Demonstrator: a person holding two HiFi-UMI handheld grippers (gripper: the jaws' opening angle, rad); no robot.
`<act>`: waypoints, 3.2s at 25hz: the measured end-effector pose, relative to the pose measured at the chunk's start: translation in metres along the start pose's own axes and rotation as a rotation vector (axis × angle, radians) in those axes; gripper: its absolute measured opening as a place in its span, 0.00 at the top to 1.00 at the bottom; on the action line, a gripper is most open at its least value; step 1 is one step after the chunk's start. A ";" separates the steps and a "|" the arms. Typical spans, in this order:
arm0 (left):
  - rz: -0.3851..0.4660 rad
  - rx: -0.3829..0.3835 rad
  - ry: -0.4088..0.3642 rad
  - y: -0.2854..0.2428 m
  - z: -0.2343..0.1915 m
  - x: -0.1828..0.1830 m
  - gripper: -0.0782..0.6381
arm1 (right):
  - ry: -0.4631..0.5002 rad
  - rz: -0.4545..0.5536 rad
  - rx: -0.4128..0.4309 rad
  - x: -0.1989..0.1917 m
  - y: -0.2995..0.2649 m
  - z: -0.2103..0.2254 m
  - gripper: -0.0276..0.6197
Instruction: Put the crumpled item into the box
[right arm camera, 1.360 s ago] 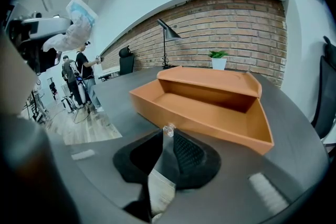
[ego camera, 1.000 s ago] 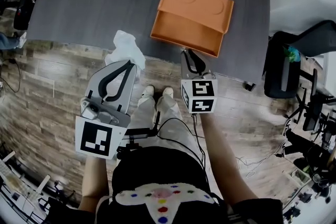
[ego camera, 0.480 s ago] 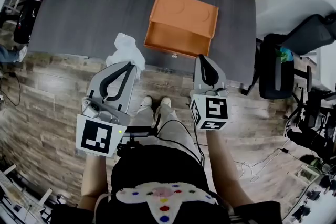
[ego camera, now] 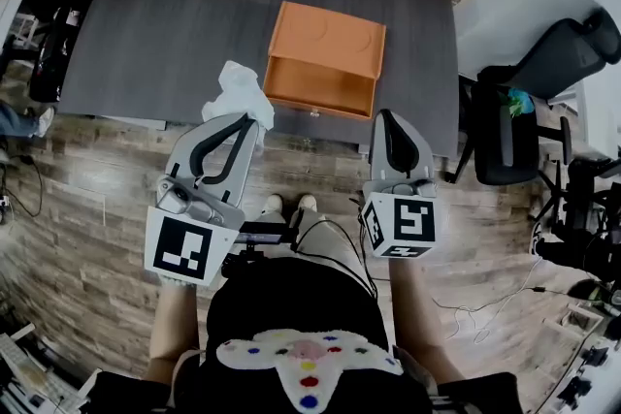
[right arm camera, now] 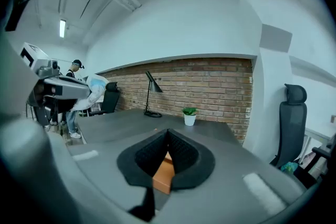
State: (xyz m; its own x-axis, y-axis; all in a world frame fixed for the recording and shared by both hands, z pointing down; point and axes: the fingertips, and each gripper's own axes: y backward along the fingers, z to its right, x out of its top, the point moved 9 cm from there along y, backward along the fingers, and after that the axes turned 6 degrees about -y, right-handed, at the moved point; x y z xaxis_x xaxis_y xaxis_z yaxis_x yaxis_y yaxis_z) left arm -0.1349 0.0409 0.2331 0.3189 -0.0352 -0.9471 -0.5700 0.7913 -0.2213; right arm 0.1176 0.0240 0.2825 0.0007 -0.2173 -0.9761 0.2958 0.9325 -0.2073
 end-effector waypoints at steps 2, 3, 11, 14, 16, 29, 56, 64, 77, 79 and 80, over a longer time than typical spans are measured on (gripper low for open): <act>0.008 -0.005 -0.009 0.002 0.000 0.003 0.88 | -0.001 0.018 -0.012 0.005 0.006 -0.001 0.94; 0.012 -0.006 -0.011 0.002 -0.001 0.004 0.88 | 0.000 0.024 -0.016 0.008 0.008 -0.002 0.94; 0.026 -0.021 -0.015 0.001 0.000 0.009 0.88 | -0.023 0.044 -0.022 0.019 0.017 -0.003 0.94; 0.025 -0.025 -0.012 0.001 -0.001 0.006 0.88 | -0.024 0.046 -0.026 0.018 0.021 -0.005 0.94; 0.024 -0.031 -0.020 -0.001 -0.001 0.005 0.88 | -0.027 0.044 -0.028 0.017 0.023 -0.004 0.94; 0.008 -0.140 -0.048 -0.055 -0.006 -0.005 0.88 | -0.053 0.022 -0.089 0.006 0.028 0.011 0.94; -0.240 -0.343 -0.239 -0.206 0.017 -0.104 0.88 | -0.106 -0.066 -0.210 -0.029 0.050 0.042 0.94; -0.305 -0.338 -0.262 -0.226 0.029 -0.123 0.88 | -0.114 -0.079 -0.220 -0.034 0.049 0.048 0.94; -0.391 -0.406 -0.245 -0.233 0.040 -0.139 0.84 | -0.124 -0.090 -0.221 -0.040 0.044 0.051 0.94; -0.394 -0.411 -0.243 -0.232 0.042 -0.139 0.81 | -0.124 -0.093 -0.219 -0.041 0.043 0.052 0.94; -0.393 -0.412 -0.240 -0.232 0.042 -0.139 0.80 | -0.125 -0.095 -0.219 -0.041 0.043 0.052 0.94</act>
State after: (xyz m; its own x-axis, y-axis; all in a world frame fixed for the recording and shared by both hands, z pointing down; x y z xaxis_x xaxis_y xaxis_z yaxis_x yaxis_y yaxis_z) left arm -0.0150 -0.1124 0.4257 0.6989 -0.1003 -0.7082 -0.6052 0.4448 -0.6602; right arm 0.1797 0.0578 0.3168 0.1046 -0.3276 -0.9390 0.0865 0.9436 -0.3196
